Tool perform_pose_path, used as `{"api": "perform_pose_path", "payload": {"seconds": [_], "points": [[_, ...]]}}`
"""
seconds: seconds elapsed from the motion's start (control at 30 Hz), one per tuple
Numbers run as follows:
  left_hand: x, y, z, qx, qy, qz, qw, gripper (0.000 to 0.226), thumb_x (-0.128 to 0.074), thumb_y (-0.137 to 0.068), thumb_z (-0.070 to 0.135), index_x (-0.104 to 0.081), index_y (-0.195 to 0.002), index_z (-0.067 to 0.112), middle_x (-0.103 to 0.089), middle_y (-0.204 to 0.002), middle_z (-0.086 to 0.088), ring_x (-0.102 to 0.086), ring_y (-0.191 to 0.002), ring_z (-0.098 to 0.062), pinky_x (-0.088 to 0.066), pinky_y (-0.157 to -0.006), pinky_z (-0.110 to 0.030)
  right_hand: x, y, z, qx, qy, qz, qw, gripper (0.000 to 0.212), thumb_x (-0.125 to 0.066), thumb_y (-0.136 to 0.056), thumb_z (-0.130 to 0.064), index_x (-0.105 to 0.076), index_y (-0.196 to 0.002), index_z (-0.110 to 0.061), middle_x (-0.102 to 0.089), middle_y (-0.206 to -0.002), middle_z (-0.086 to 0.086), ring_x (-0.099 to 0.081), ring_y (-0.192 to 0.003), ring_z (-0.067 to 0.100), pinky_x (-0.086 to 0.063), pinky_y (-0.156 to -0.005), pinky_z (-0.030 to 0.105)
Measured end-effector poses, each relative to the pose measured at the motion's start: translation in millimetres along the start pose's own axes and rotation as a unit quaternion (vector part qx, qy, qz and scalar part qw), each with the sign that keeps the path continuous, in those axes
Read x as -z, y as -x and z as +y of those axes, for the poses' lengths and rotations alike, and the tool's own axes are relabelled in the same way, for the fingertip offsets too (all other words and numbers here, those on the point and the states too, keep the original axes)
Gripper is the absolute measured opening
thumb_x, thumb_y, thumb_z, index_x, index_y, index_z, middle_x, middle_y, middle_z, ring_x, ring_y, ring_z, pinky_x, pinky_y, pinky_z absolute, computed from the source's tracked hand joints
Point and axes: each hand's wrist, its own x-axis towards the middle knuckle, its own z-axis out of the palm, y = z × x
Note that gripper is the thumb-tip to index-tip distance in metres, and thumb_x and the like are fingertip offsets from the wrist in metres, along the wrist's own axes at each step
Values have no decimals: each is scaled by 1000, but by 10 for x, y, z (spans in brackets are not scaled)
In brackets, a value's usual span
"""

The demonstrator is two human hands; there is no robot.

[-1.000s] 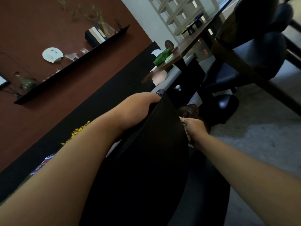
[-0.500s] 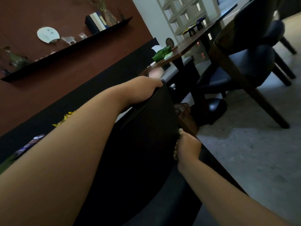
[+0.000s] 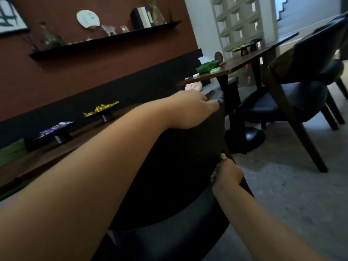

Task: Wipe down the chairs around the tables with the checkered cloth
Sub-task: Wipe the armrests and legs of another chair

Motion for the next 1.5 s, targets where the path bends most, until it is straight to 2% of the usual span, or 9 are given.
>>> {"api": "perform_pose_path", "payload": {"seconds": [0.2, 0.37, 0.6, 0.8, 0.93, 1.03, 1.1, 1.33, 1.5], "points": [[-211, 963, -327, -34, -113, 122, 986, 50, -33, -89, 67, -46, -128, 38, -61, -85, 13, -57, -57, -4, -37, -44, -14, 33, 90, 155, 21, -33, -22, 999, 23, -48, -91, -16, -59, -70, -16, -57, -67, 0, -52, -56, 14, -41, -51, 26], [-510, 1274, -409, -51, -282, 305, 908, 50, -34, -97, 49, -61, -120, 14, -63, -77, 3, -50, -52, -12, -23, -40, -21, 100, 379, 352, -33, -40, 21, 998, 33, -52, -94, -22, -54, -63, -13, -51, -53, 0, -47, -43, 13, -35, -41, 20], [-562, 1260, -426, -63, -273, 347, 895, 46, -36, -98, 45, -62, -117, 13, -61, -75, 1, -53, -54, -15, -26, -43, -23, 206, 758, 910, -103, -54, -76, 990, 41, -38, -96, -14, -45, -55, -14, -43, -34, -1, -38, -29, 13, -31, -39, 18], [-575, 1254, -416, -54, -283, 361, 887, 45, -36, -99, 43, -64, -115, 11, -62, -73, 0, -55, -53, -16, -25, -43, -24, 103, 1103, 1549, -248, -54, -174, 951, 34, -30, -103, -12, -57, -122, -4, -69, -99, 14, -62, -66, 25, -54, -75, 36], [-562, 1284, -412, -60, -266, 359, 893, 46, -36, -98, 44, -63, -119, 13, -63, -76, 2, -56, -56, -15, -23, -45, -24, 174, 1166, 1489, -278, -86, -180, 940, 38, -27, -103, -10, -47, -133, 1, -54, -126, 23, -53, -111, 38, -35, -109, 47], [-595, 1297, -419, -45, -240, 362, 900, 46, -34, -98, 45, -63, -117, 16, -63, -78, 3, -57, -58, -16, -29, -43, -25, 420, 1006, 1170, -149, -81, -181, 969, 30, -37, -98, -9, -64, -87, -4, -69, -78, 12, -68, -70, 25, -58, -66, 34], [-601, 1292, -404, -27, -220, 361, 906, 49, -27, -98, 48, -63, -112, 18, -64, -78, 4, -56, -57, -15, -38, -43, -28, 551, 804, 780, -16, -62, -134, 989, 27, -47, -96, -16, -60, -72, -12, -62, -56, 0, -60, -48, 15, -48, -43, 21], [-404, 1071, -229, 29, -178, 272, 945, 63, -6, -87, 62, -58, -92, 27, -55, -64, 7, -52, -51, -10, -40, -47, -27, 171, 496, -100, 325, 12, -179, 929, 36, -38, -97, -21, -57, -127, -26, -57, -123, -5, -56, -107, 10, -43, -92, 28], [-53, 568, -76, 112, -30, 15, 993, 64, -12, -94, 67, -58, -121, 32, -59, -115, 2, -56, -99, -16, -41, -81, -34, -238, 550, -552, 463, -1, -187, 866, 41, -38, -98, -10, -49, -137, -17, -50, -139, -3, -44, -129, 5, -38, -106, 22]]}}
